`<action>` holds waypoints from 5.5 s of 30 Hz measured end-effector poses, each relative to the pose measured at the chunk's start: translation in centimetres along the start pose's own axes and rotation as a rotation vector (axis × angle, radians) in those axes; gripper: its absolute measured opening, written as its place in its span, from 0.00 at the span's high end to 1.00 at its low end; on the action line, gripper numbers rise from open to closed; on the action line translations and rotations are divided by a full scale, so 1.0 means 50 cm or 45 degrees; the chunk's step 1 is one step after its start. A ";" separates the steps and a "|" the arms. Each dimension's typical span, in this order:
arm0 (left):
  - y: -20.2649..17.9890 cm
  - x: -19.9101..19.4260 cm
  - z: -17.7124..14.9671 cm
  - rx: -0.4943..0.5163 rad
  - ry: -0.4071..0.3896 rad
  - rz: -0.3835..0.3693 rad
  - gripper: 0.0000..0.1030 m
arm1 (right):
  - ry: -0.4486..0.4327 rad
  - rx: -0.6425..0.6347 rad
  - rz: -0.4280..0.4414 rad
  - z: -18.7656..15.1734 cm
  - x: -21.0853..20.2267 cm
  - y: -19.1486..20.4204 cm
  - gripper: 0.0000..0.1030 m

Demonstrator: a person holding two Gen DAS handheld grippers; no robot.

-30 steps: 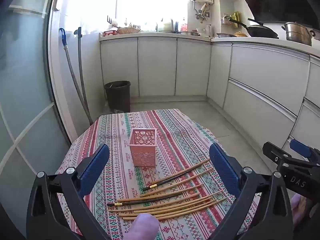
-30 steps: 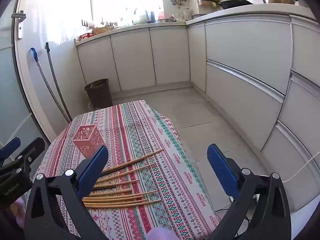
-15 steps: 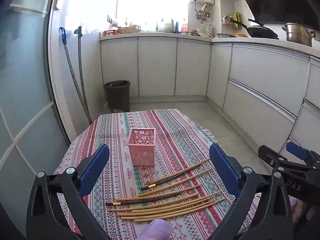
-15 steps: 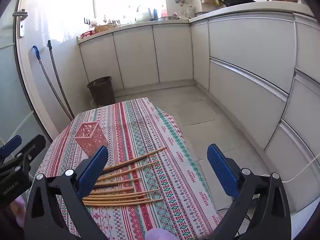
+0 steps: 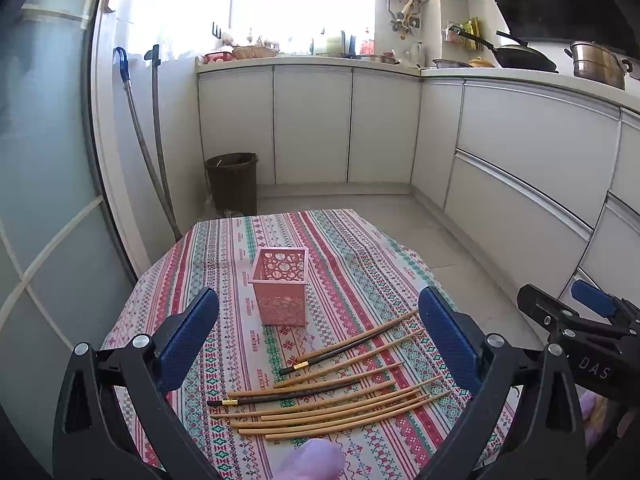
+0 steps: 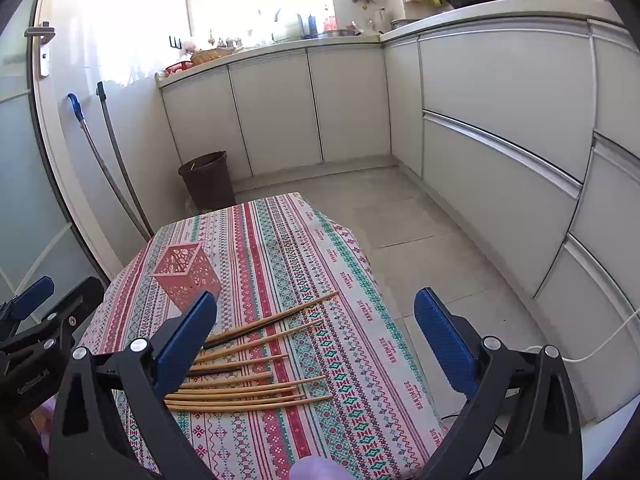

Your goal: Organize utensils

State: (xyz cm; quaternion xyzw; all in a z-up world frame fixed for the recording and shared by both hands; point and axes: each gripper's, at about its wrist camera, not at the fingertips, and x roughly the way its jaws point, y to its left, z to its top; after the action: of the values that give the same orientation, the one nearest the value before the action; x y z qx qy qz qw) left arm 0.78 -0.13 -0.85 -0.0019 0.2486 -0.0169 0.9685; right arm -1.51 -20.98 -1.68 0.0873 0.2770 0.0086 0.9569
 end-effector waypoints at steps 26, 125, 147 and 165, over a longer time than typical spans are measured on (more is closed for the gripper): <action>0.004 0.010 -0.005 -0.018 0.024 0.003 0.07 | 0.034 -0.017 -0.001 -0.003 0.008 0.007 0.06; -0.297 0.643 -0.056 0.538 1.038 -0.332 0.44 | 0.739 1.143 0.424 -0.100 0.219 -0.235 0.06; -0.025 0.235 0.109 0.362 0.425 -0.362 0.94 | 0.985 1.031 0.254 -0.168 0.336 -0.073 0.37; 0.160 0.024 0.127 0.098 0.105 -0.392 0.95 | 0.817 1.203 -0.084 -0.241 0.356 -0.068 0.92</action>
State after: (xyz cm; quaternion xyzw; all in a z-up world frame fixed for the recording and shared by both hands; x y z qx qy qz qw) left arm 5.14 7.80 4.07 -0.0021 0.2841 -0.1746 0.9428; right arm 7.05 -21.23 -21.70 0.4900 0.5301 -0.1199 0.6815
